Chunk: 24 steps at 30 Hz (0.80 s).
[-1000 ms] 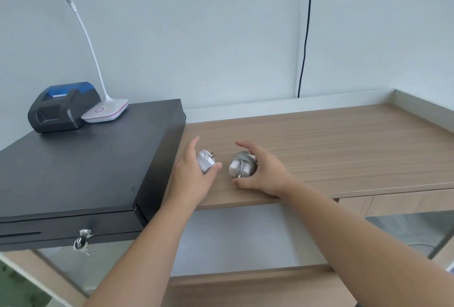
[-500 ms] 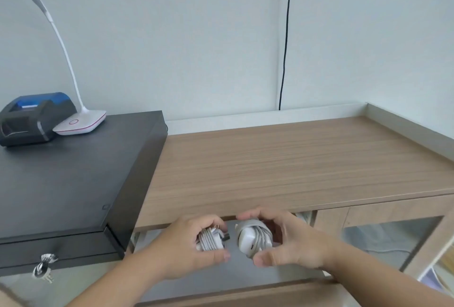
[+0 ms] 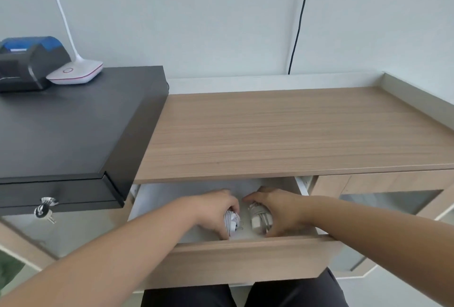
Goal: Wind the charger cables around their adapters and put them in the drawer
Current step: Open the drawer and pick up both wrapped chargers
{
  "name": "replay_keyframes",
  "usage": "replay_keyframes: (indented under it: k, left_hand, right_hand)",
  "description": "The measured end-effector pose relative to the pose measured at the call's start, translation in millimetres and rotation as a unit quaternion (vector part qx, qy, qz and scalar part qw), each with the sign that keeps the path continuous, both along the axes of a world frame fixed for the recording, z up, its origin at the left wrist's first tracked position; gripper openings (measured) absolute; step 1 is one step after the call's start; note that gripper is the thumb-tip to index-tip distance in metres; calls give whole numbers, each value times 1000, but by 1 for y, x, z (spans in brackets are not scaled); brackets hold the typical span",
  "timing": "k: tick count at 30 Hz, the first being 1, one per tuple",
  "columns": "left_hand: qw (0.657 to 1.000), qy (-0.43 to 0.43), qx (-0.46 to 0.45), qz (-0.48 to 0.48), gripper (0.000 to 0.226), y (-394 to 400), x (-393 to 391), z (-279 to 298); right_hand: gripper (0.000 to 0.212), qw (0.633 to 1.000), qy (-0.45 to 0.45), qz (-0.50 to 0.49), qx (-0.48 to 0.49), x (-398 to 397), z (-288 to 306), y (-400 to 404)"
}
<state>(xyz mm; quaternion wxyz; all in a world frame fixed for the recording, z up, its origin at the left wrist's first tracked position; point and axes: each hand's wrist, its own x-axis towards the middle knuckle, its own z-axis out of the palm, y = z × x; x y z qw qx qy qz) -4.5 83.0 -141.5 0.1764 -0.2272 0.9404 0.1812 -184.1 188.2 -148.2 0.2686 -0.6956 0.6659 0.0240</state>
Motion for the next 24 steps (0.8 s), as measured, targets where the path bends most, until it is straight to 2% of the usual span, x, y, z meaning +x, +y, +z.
replay_keyframes:
  k: [5,9,11,13,15,16,18,21,24]
  left_hand:
    - [1000,-14,-2,20,67,-3,0,-10]
    - [998,-31,21,43,76,0,0,5]
    - [995,12,62,74,82,4,9,23]
    - [982,80,139,98,75,14,29,44]
    - [965,137,198,103,64,30,55,61]
    - [961,161,199,103,62,40,69,67]
    - [965,193,147,103,68,58,89,73]
    - [976,191,-1,100,81,72,98,60]
    - [967,193,-133,98,90,70,99,40]
  right_hand:
    - [88,998,13,61,10,2,-6,-2]
    - [97,997,24,61,29,3,3,4]
    - [100,999,7,29,21,2,21,10]
    - [95,999,-41,-25,10,0,43,26]
    - [89,994,-81,-64,-37,0,58,48]
    - [85,989,-91,-81,-82,3,61,61]
    - [75,971,-101,-110,-188,15,59,81]
    - [63,937,-78,-133,-314,37,40,99]
    - [68,902,-21,-113,-417,44,24,101]
